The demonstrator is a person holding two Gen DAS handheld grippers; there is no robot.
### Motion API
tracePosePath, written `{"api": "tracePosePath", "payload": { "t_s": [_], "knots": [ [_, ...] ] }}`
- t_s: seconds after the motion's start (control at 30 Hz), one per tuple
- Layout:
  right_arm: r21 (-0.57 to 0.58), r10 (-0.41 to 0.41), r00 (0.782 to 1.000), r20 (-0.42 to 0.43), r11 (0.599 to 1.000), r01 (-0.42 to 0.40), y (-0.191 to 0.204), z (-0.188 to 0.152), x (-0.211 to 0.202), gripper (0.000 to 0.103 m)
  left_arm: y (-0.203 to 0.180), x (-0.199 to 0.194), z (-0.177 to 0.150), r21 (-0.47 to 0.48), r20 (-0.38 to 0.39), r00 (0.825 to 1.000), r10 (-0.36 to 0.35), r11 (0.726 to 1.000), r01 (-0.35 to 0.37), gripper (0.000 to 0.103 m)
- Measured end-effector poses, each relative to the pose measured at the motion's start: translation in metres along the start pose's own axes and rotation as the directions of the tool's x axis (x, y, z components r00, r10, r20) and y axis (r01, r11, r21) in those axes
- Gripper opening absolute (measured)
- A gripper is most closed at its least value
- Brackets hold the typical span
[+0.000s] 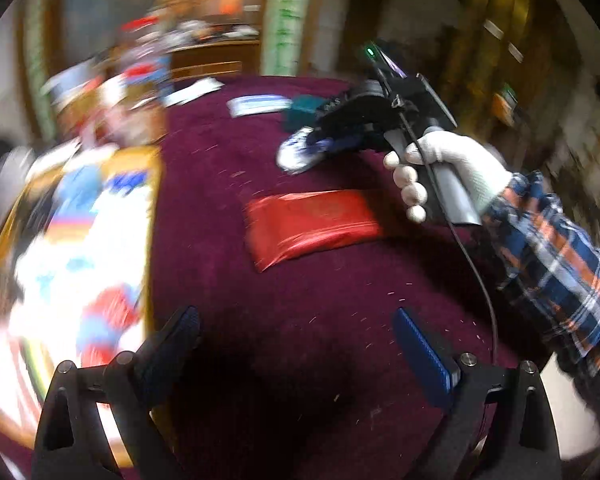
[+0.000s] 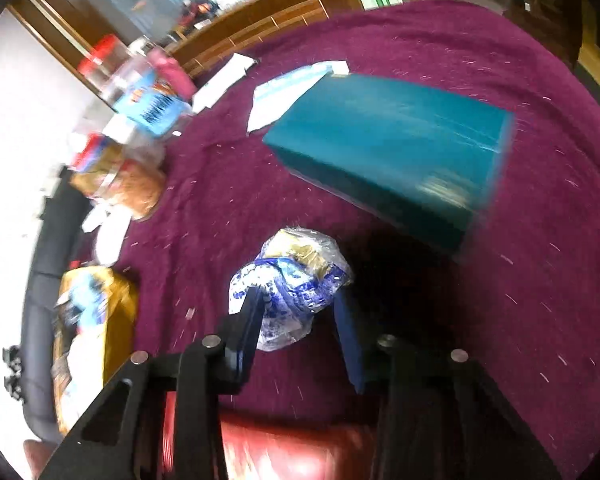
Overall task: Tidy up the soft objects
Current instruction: 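Grasp the red gold-emblem packet with left tool while right tool grasps the blue-white wrapped ball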
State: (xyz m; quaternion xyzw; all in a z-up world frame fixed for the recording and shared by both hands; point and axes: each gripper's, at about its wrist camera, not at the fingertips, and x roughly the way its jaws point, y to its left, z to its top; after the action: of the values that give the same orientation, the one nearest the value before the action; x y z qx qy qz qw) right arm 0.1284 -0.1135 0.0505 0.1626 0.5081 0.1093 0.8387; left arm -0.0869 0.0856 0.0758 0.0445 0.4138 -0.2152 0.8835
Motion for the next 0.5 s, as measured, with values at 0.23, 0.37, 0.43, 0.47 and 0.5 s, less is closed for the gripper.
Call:
{"api": "tracePosePath", "payload": {
  "t_s": [0.23,0.37,0.43,0.47,0.5],
  "knots": [
    [0.071,0.126,0.986,0.107,0.988,-0.134,-0.063,-0.052,-0.073,0.035,-0.049,0.070,0.055,0.426,-0.068,0.997,-0.036,0.903,0.062,0.102],
    [0.125,0.195,0.973,0.125,0.970,-0.210,-0.095,-0.066,-0.082,0.035,-0.059,0.122,0.064,0.542,-0.153,0.986,0.058,0.840,0.035,0.102],
    [0.132,0.213,0.968,0.131,0.964,-0.230,-0.106,-0.067,-0.080,0.036,-0.062,0.142,0.069,0.582,-0.172,0.981,0.090,0.813,0.028,0.102],
    [0.141,0.227,0.965,0.132,0.959,-0.245,-0.110,-0.068,-0.077,0.036,-0.063,0.150,0.069,0.591,-0.192,0.977,0.096,0.806,0.037,0.103],
    [0.150,0.243,0.961,0.133,0.954,-0.261,-0.113,-0.069,-0.074,0.036,-0.059,0.153,0.075,0.568,-0.205,0.977,0.058,0.820,0.070,0.103]
  ]
}}
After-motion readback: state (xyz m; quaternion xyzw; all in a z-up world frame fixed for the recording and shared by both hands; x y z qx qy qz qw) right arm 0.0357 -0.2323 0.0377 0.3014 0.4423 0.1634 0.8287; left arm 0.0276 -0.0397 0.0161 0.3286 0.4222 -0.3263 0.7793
